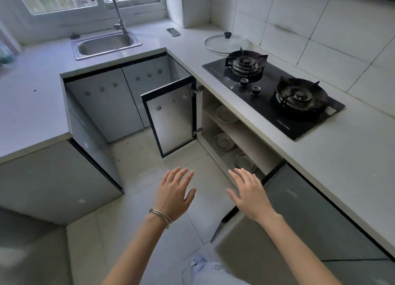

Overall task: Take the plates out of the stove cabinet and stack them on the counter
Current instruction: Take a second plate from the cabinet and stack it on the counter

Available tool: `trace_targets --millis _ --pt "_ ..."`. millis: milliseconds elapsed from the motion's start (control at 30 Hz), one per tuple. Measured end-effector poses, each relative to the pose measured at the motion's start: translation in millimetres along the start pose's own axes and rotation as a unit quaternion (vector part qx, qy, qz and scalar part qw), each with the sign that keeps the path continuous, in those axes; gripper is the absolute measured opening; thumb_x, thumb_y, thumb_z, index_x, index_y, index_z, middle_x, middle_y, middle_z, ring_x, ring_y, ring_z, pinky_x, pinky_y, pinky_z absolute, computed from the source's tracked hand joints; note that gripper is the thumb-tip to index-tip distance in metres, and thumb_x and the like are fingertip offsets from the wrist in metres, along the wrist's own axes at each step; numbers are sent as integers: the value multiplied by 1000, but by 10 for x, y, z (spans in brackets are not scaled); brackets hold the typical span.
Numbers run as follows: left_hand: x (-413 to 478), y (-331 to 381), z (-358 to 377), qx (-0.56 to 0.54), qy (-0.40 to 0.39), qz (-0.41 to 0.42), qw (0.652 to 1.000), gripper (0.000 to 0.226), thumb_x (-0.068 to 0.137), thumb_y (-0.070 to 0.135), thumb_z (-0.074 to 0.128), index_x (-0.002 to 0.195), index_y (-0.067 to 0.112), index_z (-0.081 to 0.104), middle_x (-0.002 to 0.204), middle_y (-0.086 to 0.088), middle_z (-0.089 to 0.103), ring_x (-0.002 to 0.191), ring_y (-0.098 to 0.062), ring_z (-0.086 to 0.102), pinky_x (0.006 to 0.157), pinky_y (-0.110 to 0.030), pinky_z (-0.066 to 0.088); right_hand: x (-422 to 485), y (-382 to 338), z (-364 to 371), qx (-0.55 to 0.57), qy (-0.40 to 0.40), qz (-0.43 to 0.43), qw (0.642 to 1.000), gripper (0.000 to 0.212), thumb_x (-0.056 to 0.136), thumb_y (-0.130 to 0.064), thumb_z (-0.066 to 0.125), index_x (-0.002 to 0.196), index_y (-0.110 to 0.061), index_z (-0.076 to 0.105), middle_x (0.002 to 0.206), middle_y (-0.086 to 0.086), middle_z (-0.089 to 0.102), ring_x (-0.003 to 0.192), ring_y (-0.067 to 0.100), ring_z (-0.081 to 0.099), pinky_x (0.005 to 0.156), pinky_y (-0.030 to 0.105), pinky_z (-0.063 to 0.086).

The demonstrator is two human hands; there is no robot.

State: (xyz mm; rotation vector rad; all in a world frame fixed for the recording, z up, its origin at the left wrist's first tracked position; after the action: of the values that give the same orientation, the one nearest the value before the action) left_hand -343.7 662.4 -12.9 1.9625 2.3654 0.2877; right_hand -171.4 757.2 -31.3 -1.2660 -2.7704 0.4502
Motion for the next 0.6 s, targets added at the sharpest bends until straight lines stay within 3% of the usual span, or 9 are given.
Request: trace_targets --millis 167,333,467,600 --pt "452 -340 -32 -15 2 28 999 52 86 44 36 124 16 57 121 -5 63 116 -27 56 97 -47 44 446 -177 -15 8 11 19 1000 70 85 -53 19 141 -14 35 144 10 40 137 25 30 112 45 24" --pt "859 -673 36 -22 -7 71 997 52 86 45 36 126 17 55 124 -4 61 118 -26 54 99 -45 43 798 -282 42 -4 9 67 998 73 84 -55 11 144 -17 27 148 5 32 139 20 22 114 43 15" --pt "1156 -1062 43 -28 -9 108 994 52 87 46 35 127 18 54 126 -4 59 119 -26 53 100 -45 42 1196 -475 26 -5 29 103 994 54 95 -40 38 143 -16 29 147 7 33 139 22 23 114 46 16" --pt "1511 -1601 -76 -27 -2 149 988 53 86 46 35 127 17 54 126 -5 59 120 -27 52 101 -45 40 1613 -799 -8 -1 52 144 988 53 94 -36 43 141 -14 32 145 9 36 137 23 27 113 46 20"
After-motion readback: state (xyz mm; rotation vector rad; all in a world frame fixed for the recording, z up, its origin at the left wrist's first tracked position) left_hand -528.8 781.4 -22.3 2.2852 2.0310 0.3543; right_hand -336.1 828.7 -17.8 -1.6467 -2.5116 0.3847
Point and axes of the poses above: each hand's wrist, its own x-axis towards the middle knuckle, its own z-axis out of the palm, y = z × x, the point moved 8 cm from there along x, towards the middle knuckle
